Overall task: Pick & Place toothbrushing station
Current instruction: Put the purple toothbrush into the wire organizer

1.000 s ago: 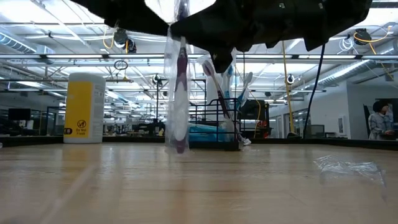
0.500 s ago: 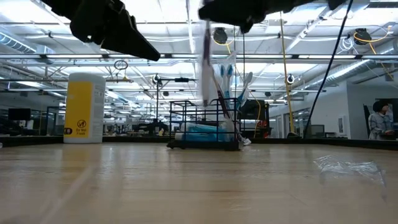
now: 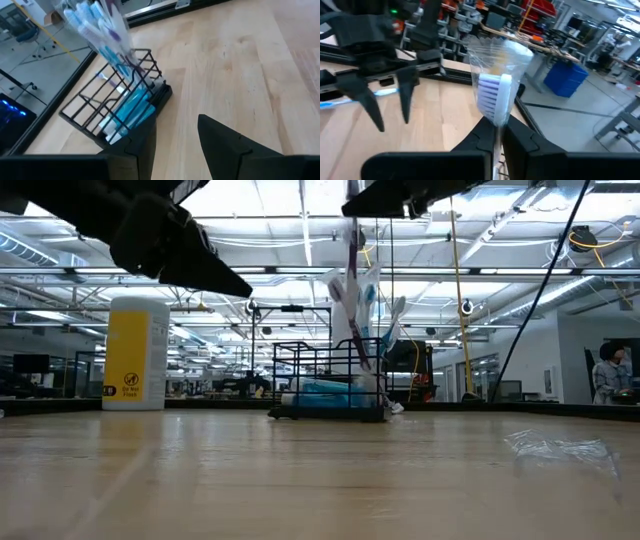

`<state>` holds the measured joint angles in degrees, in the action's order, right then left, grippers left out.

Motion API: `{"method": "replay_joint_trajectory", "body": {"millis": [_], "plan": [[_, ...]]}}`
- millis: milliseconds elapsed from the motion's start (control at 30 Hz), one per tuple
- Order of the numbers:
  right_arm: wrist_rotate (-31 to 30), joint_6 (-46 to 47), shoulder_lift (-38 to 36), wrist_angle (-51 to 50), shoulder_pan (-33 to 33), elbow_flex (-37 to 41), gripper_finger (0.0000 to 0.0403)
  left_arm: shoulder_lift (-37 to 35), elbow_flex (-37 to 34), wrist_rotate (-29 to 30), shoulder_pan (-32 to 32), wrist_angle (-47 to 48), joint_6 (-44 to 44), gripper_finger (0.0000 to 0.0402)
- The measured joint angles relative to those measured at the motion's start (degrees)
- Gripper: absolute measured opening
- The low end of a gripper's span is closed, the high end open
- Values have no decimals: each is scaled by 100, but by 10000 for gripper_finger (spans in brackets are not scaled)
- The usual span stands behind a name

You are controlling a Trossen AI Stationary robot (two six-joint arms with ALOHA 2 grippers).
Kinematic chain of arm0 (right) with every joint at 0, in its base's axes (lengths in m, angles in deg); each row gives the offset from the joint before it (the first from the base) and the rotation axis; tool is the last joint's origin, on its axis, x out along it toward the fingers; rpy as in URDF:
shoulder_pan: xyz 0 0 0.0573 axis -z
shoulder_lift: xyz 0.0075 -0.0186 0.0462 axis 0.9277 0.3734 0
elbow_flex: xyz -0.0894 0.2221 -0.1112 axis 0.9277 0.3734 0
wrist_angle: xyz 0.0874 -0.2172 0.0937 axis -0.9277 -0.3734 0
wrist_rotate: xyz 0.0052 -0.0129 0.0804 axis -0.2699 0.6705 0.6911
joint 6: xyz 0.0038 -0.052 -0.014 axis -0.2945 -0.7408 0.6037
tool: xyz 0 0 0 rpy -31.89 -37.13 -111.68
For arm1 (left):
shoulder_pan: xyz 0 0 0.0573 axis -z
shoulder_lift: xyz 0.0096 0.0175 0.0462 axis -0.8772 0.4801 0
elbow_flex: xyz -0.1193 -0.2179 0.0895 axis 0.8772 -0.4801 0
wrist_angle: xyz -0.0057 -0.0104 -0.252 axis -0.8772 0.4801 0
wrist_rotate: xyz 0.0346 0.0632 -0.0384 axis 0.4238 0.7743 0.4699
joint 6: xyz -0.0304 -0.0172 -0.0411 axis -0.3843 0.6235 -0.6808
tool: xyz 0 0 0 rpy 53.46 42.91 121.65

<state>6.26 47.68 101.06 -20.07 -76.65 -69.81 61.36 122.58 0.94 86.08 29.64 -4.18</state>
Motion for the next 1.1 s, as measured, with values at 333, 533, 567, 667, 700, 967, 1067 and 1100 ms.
{"method": "replay_joint_trajectory", "body": {"millis": [333,533,567,667,700,967,1067,1100], "plan": [[-10,162,-552,-278,-21,0,9,0,-85,7,0,-195,-36,152],[-19,321,-554,-603,-17,2,9,0,-85,7,0,-305,23,152],[-31,364,-550,-662,-16,2,9,0,-85,7,0,-305,23,152],[-311,356,-516,-774,-17,8,9,0,-85,7,0,-305,25,152],[-321,337,-514,-769,-15,28,9,0,-85,8,0,-305,25,152],[-297,478,-516,-610,170,319,9,2,-85,9,0,-321,27,152],[-290,570,-521,-408,279,504,9,2,-85,9,0,-337,27,152],[-279,564,-521,-264,298,596,9,2,-85,9,0,-340,28,152]]}}
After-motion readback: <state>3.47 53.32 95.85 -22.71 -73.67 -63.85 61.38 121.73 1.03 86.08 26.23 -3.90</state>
